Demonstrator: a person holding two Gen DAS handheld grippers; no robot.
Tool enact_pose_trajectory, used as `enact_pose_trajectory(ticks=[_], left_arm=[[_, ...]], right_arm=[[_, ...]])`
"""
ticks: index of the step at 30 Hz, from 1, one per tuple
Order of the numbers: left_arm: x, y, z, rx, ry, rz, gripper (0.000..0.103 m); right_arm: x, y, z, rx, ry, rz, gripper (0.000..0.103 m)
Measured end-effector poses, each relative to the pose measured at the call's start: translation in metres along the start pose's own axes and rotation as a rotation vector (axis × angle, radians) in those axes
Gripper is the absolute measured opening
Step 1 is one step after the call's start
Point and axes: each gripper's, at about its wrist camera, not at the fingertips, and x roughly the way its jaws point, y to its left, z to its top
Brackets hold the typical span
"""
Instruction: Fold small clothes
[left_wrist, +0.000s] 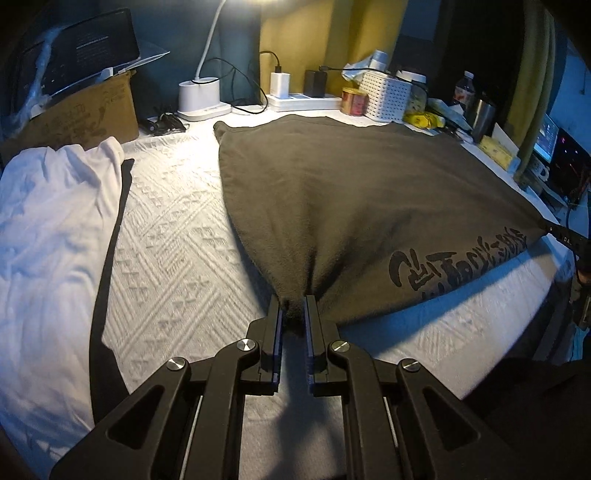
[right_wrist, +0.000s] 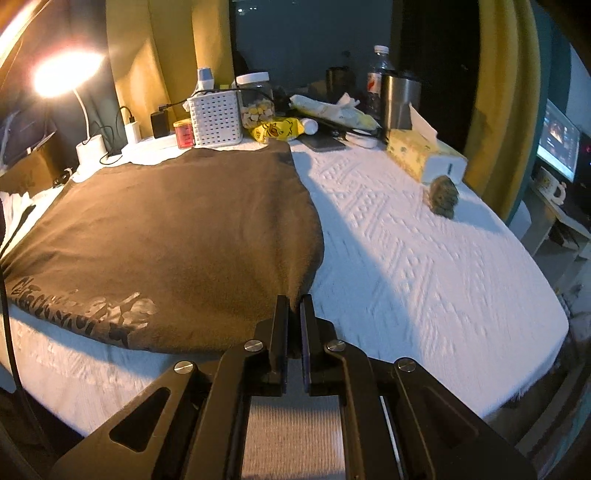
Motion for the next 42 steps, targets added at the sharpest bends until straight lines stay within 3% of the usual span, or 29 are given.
enact_pose_trajectory(ticks=[15,26,34,35,36,37,38,39,40,42], left_arm=[[-0.003,-0.011,-0.026,0.006,0.046,-0.008,0.008],[-0.01,-0.008,-0.033,-0.007,0.06,-0.009,0.008],[-0.011,0.0,-0.029,-0.051,0.078,-0.053,0.012],[-0.012,0.002,-0.027,-0.056,0.079,-0.056,0.015],[-0.013,0.004,-0.024,-0.053,0.076,-0.036,0.03],[-0.014,0.005,-0.023,-0.052,0.07,-0.023,0.041],[-0.016,0.007,-0.021,-0.057,0.057,-0.015,0.062],[-0.018,0.011,-0.018,-0.072,0.036,-0.015,0.068],[-0.02,0.015,-0.014,-0.088,0.022,-0.016,0.068],[-0.019,0.022,-0.006,-0.103,0.011,-0.009,0.068]], right_arm=[[-0.013,-0.007,-0.032,0.041,0.017,-0.014,0.006],[-0.021,-0.007,-0.037,0.037,0.03,-0.017,0.006],[-0.02,-0.009,-0.037,0.043,0.059,-0.02,0.007],[-0.02,-0.01,-0.035,0.048,0.069,-0.013,0.007],[-0.02,-0.011,-0.033,0.046,0.074,-0.013,0.01],[-0.02,-0.01,-0.031,0.039,0.081,-0.025,0.019],[-0.021,-0.011,-0.029,0.033,0.082,-0.038,0.032],[-0.022,-0.011,-0.026,0.03,0.078,-0.053,0.038],[-0.023,-0.013,-0.023,0.032,0.071,-0.058,0.042],[-0.024,-0.017,-0.015,0.041,0.064,-0.066,0.042]])
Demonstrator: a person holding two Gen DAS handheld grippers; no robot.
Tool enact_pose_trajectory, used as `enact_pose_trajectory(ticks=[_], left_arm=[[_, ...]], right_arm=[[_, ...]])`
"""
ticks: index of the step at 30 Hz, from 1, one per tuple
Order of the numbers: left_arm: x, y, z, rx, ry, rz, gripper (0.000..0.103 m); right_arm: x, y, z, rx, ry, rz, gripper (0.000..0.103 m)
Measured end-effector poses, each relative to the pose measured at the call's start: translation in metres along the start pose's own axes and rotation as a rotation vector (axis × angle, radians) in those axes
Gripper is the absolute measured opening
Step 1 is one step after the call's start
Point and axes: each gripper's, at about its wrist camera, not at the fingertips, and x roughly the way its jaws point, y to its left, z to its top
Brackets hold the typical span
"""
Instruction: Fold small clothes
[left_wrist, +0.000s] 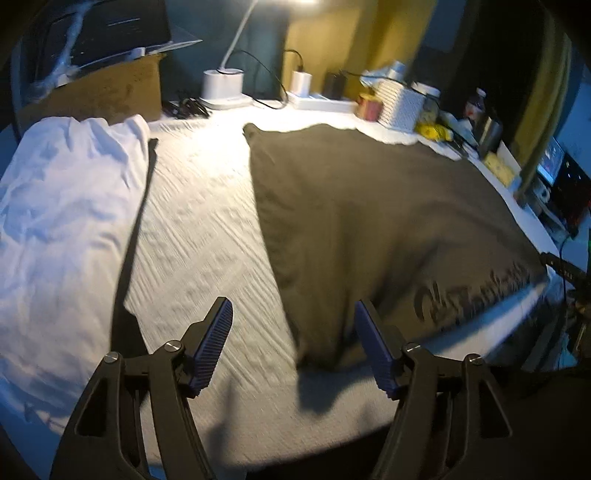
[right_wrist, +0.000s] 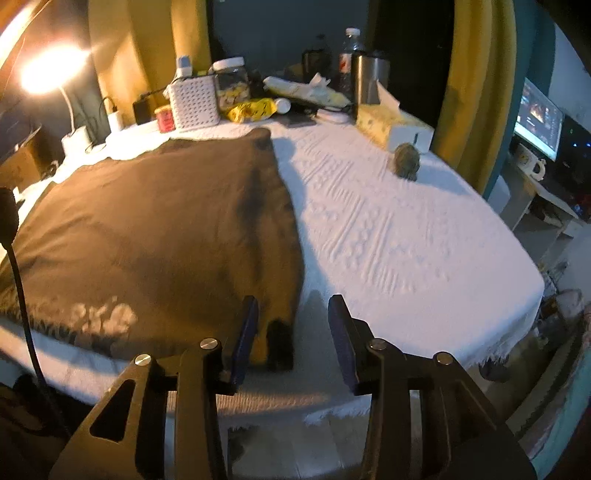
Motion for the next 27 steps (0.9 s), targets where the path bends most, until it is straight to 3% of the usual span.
enact_pose_trajectory(ticks=[8,27], left_arm=[[0.023,0.014,0.04,-0.012,-0.014,0.04,0.068],[0.118,0.026,0.137,0.056,0.0,0.048,0.068]], right_arm=[[0.015,0.007,0.041,-0.023,-0.006,-0.007,0.042],[0.109,0.025,0.137,-0.086,0.045,0.037,0.042]])
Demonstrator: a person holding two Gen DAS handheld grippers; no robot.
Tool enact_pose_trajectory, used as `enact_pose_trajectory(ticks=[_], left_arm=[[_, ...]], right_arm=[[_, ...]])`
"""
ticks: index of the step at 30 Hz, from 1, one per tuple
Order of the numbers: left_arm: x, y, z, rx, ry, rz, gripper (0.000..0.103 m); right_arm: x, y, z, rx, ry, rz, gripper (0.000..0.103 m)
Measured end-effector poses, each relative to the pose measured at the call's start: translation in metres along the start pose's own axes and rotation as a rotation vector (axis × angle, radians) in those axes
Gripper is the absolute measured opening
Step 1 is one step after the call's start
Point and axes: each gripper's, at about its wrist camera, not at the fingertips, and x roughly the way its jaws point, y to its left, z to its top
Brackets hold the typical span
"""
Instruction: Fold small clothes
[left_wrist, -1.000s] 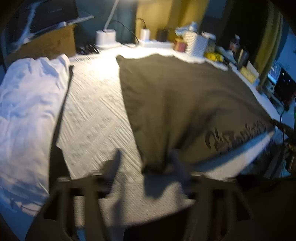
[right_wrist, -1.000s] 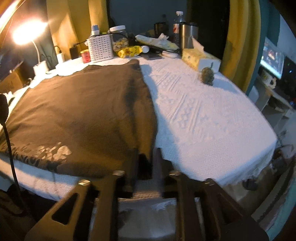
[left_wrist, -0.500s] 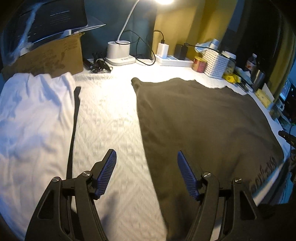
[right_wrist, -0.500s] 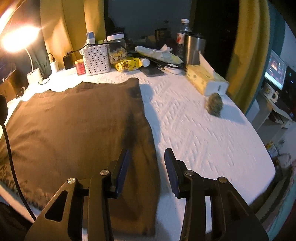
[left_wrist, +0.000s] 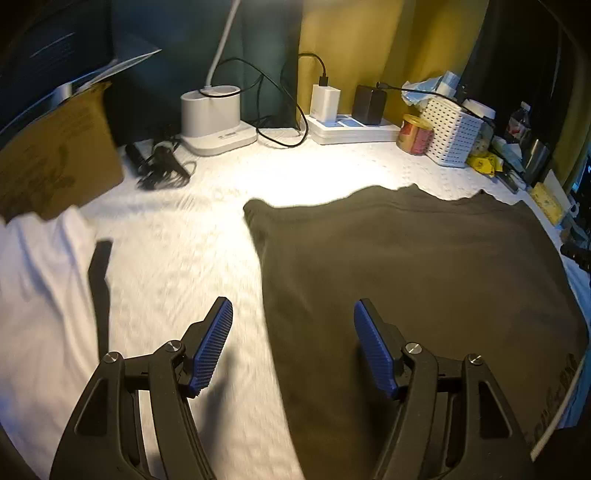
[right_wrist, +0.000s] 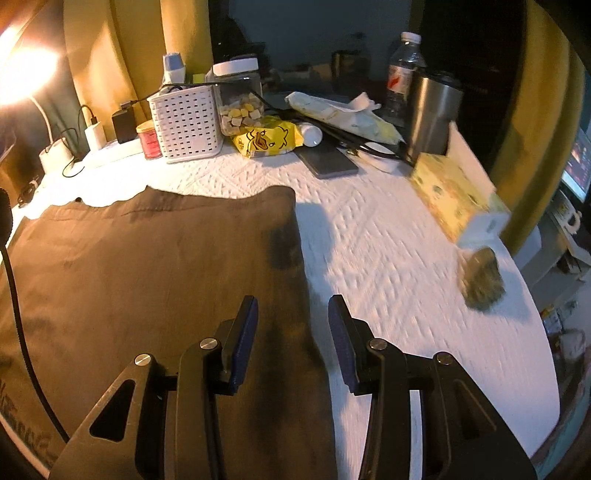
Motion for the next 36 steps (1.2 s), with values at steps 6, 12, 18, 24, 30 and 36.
enact_pose_trajectory(ticks=[6,12,18,24,30,36], left_arm=[[0.033,0.006,0.026,0.011,0.018,-0.013,0.068],[0.057,0.009,0.044,0.028,0.04,-0.015,0.068],[0.064,0.002,0.051,0.09,0.01,0.005,0.011],[0.052,-0.004,0.059,0.106,-0.048,-0.006,0.004],[0.037,-0.002,0.076,0.102,-0.128,0.006,0.004],[0.041,-0.003,0.09,0.11,-0.136,0.015,0.004]], right_arm=[[0.038,-0.003,0.033,-0.013,0.021,0.039,0.042],[0.078,-0.009,0.059,0.01,0.051,0.09,0.042],[0.095,-0.001,0.066,-0.009,0.045,0.167,0.011],[0.082,0.007,0.072,-0.061,-0.028,0.095,0.004],[0.068,0.004,0.086,-0.072,-0.091,0.068,0.004],[0.073,-0.001,0.096,-0.066,-0.106,0.056,0.004]])
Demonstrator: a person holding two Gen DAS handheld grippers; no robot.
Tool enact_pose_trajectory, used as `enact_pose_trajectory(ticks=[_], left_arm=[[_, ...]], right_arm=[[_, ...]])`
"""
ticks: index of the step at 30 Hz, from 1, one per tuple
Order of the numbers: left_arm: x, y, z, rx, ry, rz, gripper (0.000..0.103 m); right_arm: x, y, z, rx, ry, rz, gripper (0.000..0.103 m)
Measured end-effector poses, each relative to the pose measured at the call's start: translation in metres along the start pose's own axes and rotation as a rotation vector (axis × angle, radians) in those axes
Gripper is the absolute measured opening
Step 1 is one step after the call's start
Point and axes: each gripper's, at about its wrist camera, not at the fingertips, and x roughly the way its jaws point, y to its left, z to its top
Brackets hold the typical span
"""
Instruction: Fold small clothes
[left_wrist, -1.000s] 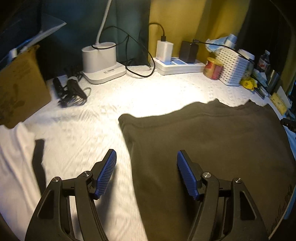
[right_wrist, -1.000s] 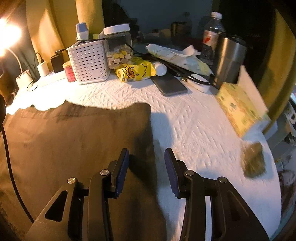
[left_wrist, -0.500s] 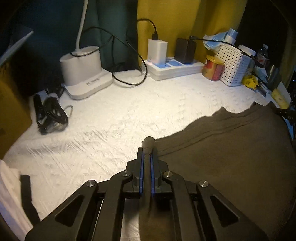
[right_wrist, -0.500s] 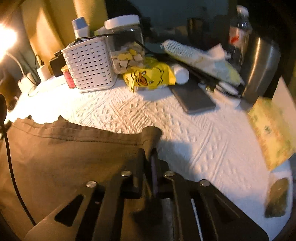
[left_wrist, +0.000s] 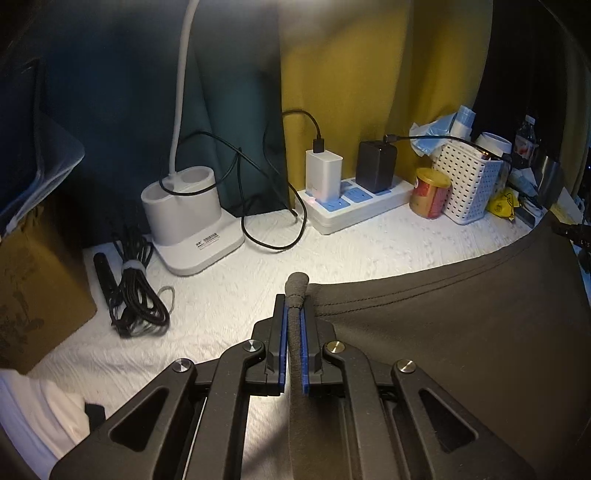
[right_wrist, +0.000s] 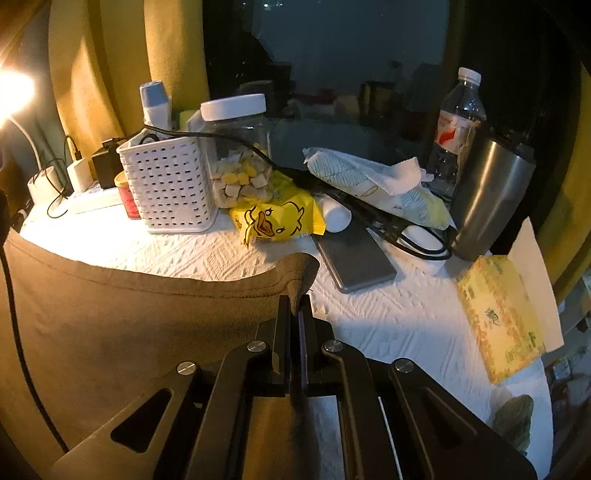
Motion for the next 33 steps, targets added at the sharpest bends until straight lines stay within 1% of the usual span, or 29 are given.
enact_pose_trajectory(ticks=[6,8,9,10,11,12,15,17,18,19,20,21,22,23,29,33], left_arm=[[0.029,0.0,-0.012,-0.01,0.098,-0.005,0.004],[0.033,0.002,-0.015,-0.025,0.11,-0.002,0.006],[0.036,0.003,-0.016,-0.031,0.12,0.008,0.008],[0.039,0.004,-0.018,-0.036,0.128,0.034,0.008],[0.041,0.007,-0.019,-0.044,0.137,0.037,0.008],[0.042,0.01,-0.02,-0.059,0.146,0.02,0.008],[0.037,0.012,-0.021,-0.077,0.145,0.009,0.008],[0.032,0.014,-0.021,-0.084,0.136,0.006,0.01],[0.028,0.014,-0.022,-0.092,0.134,0.006,0.023],[0.025,0.014,-0.022,-0.098,0.13,0.007,0.037],[0.02,0.015,-0.023,-0.108,0.119,0.006,0.06],[0.014,0.015,-0.023,-0.123,0.096,0.0,0.069],[0.009,0.015,-0.022,-0.134,0.084,-0.004,0.069],[0.004,0.014,-0.022,-0.139,0.078,-0.007,0.069],[-0.027,-0.001,-0.024,-0.137,0.034,-0.037,0.069],[-0.047,-0.012,-0.03,-0.133,0.017,-0.072,0.069]], right_arm=[[0.03,0.001,-0.011,0.012,0.073,0.001,0.004],[0.038,0.001,-0.015,0.015,0.097,0.002,0.004],[0.039,0.002,-0.015,0.014,0.103,0.001,0.004],[0.039,0.003,-0.014,0.013,0.104,-0.006,0.004],[0.04,0.002,-0.014,0.014,0.109,-0.015,0.004],[0.042,0.001,-0.014,0.02,0.118,-0.021,0.004],[0.041,0.001,-0.014,0.028,0.12,-0.037,0.005],[0.04,0.003,-0.014,0.025,0.123,-0.052,0.01],[0.038,0.003,-0.013,0.027,0.123,-0.056,0.014],[0.035,0.003,-0.013,0.029,0.119,-0.061,0.023],[0.03,0.003,-0.013,0.034,0.112,-0.066,0.036],[0.026,0.003,-0.012,0.038,0.104,-0.067,0.041],[0.021,0.003,-0.013,0.044,0.095,-0.068,0.047],[0.015,0.002,-0.013,0.048,0.086,-0.068,0.048],[-0.019,0.003,-0.017,0.055,0.059,-0.071,0.048],[-0.043,0.005,-0.025,0.064,0.046,-0.073,0.048]])
